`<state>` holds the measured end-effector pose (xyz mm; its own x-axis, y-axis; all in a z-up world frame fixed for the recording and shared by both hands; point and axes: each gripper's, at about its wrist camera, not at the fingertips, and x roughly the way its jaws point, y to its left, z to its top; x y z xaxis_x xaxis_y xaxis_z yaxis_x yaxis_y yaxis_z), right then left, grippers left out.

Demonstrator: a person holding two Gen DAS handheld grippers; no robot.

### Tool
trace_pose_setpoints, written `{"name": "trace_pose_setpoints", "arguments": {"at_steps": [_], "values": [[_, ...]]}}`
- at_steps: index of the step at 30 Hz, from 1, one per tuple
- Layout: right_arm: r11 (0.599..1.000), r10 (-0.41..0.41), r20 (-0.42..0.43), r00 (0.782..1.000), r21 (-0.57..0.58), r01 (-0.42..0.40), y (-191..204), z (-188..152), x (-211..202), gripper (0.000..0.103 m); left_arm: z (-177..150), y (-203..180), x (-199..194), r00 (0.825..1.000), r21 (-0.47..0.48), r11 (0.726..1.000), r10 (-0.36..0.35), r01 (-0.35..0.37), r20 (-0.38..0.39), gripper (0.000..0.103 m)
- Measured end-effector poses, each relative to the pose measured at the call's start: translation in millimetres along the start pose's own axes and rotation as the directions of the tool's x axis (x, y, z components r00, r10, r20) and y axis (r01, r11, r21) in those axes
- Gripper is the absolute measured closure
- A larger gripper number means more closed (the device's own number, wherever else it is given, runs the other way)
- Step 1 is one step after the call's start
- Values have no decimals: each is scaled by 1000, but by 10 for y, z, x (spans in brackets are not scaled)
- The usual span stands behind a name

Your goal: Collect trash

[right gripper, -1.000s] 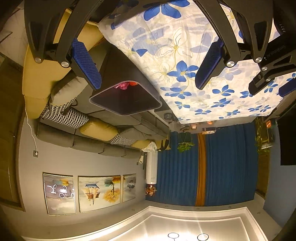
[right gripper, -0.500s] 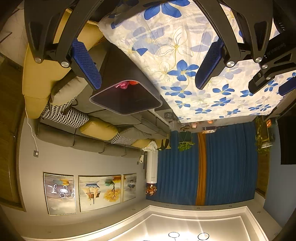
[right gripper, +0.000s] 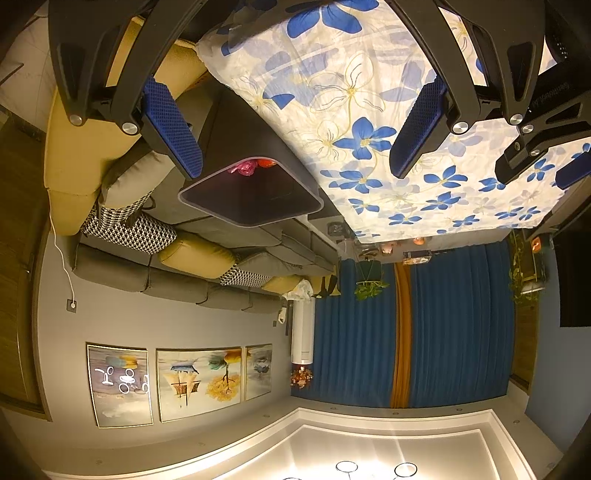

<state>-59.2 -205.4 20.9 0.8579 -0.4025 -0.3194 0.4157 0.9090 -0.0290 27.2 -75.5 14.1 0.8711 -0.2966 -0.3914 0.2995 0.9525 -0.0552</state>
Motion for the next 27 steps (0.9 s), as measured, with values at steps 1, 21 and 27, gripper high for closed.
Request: {"name": "trace_pose_setpoints", "arguments": {"at_steps": [1,21,27], "values": [[1000,-1,0,1000,0,1,0,-1,1,6,-2,-5,0,1000,0,1000,0,0,-1,6],[1000,-2,8,1000,4,2,-4,55,8,6,13,-6,-1,1000,3,1000,-2,2,-2,6],[1000,-4,11,1000,2,4,-8,67,12,6,24,-13,-2,1000,6,1000,-3,3,1,6]]}}
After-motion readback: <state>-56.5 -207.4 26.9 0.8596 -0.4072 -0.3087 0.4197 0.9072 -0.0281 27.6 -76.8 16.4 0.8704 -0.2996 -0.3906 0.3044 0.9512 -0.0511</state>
